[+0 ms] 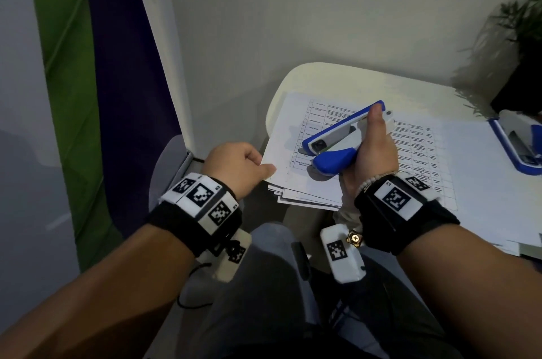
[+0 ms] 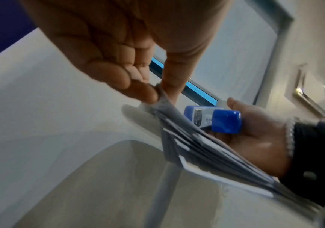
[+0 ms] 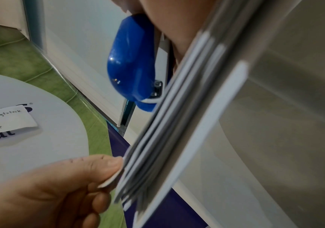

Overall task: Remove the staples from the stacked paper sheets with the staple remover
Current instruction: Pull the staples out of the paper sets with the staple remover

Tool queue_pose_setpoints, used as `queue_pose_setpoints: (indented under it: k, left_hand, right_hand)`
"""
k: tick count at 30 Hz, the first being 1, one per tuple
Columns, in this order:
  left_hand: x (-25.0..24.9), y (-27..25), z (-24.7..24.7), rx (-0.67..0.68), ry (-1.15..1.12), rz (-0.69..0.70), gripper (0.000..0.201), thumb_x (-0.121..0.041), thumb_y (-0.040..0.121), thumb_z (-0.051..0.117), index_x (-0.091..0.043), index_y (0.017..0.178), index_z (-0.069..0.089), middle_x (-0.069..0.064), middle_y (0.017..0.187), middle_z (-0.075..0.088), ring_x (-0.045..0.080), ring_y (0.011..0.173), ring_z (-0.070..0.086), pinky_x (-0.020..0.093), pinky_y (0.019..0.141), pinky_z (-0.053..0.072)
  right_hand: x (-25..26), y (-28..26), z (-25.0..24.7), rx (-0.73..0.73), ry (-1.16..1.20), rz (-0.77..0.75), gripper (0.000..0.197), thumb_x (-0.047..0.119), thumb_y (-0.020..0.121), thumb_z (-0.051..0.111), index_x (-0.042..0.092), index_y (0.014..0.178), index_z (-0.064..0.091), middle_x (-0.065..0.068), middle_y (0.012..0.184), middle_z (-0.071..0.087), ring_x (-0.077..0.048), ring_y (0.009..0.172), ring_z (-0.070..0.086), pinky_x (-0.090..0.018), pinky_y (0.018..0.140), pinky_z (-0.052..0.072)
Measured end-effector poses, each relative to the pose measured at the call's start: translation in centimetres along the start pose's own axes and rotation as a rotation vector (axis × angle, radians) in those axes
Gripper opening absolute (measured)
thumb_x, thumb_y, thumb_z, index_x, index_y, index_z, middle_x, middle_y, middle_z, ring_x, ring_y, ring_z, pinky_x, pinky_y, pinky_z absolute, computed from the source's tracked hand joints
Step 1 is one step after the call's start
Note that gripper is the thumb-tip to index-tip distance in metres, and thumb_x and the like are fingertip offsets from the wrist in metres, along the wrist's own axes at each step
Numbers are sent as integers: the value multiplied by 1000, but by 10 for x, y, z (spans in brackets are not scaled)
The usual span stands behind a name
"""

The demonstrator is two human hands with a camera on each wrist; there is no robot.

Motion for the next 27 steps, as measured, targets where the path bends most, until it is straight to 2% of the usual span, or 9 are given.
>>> queue_pose_setpoints:
  k: [4, 8, 11, 14, 16, 18, 22, 25, 27]
  left_hand:
    - [-23, -4, 2, -106, -62, 58, 18, -20, 74, 71, -24, 65, 56, -5, 61, 59, 20, 65, 60, 41, 76, 55]
    - [-47, -16, 12, -27, -226, 75, 19, -18, 79, 64, -30, 81, 49, 2, 93, 66, 33, 75, 68, 50, 68, 57]
    - [-59, -22, 16, -56, -134, 207, 33, -8, 80, 65, -37, 84, 49, -4, 93, 62, 25, 74, 67, 41, 67, 58]
    - [-76, -31, 8, -206, -157, 367, 35, -10, 83, 64, -43, 75, 53, -10, 81, 63, 17, 67, 63, 34, 66, 56]
    - [-86, -35, 2, -268, -278, 403, 30, -12, 83, 66, -40, 77, 57, -11, 79, 66, 17, 71, 64, 33, 68, 56]
    - [-96, -38, -4, -300, -387, 427, 23, -14, 84, 67, -35, 78, 59, -7, 77, 68, 17, 72, 65, 31, 68, 56]
    - [-109, -44, -8, -296, -435, 467, 19, -15, 84, 67, -32, 77, 61, -12, 69, 67, 0, 62, 62, 16, 59, 52]
    - [-114, -50, -2, -194, -353, 520, 20, -16, 83, 67, -34, 76, 62, -15, 69, 67, -3, 65, 61, 15, 60, 52]
    - [-117, -54, 1, -173, -256, 597, 20, -16, 82, 68, -35, 77, 64, -13, 71, 66, -1, 64, 59, 16, 59, 50]
  right_hand:
    - [7, 0, 5, 2, 3, 100, 53, 61, 84, 55, 15, 109, 59, -9, 100, 69, -28, 92, 69, -57, 85, 53]
    - [29, -4, 5, -6, 52, 159, 69, 75, 75, 52, 26, 124, 53, -10, 113, 68, -32, 91, 71, -58, 75, 55]
    - [54, -10, 8, 22, -22, 33, 91, 86, 54, 58, 35, 129, 48, -13, 124, 63, -38, 101, 66, -57, 81, 54]
    - [88, -24, 15, 92, -127, -187, 113, 94, 36, 56, 32, 130, 48, -2, 122, 64, -28, 109, 63, -52, 96, 48]
    - [113, -40, 23, 141, -217, -375, 112, 94, 41, 51, 20, 125, 51, -7, 117, 64, -29, 107, 63, -51, 96, 48]
    - [132, -58, 30, 230, -239, -575, 98, 88, 49, 52, 11, 111, 50, -15, 102, 63, -35, 95, 65, -53, 87, 53]
    - [153, -75, 43, 334, -293, -810, 91, 80, 63, 50, -1, 105, 47, -35, 96, 55, -47, 86, 60, -56, 78, 52]
    - [156, -78, 51, 353, -419, -807, 89, 85, 61, 44, 6, 100, 52, -26, 92, 61, -40, 83, 63, -53, 79, 54]
    - [153, -76, 52, 342, -480, -791, 65, 85, 66, 43, 24, 89, 50, 3, 79, 63, -23, 74, 64, -47, 78, 54]
Point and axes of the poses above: each hand's wrist, its own y-axis towards the middle knuckle, its own z-axis out of the palm, x = y × z, the point moved 2 cm from there along y, towards the middle knuckle
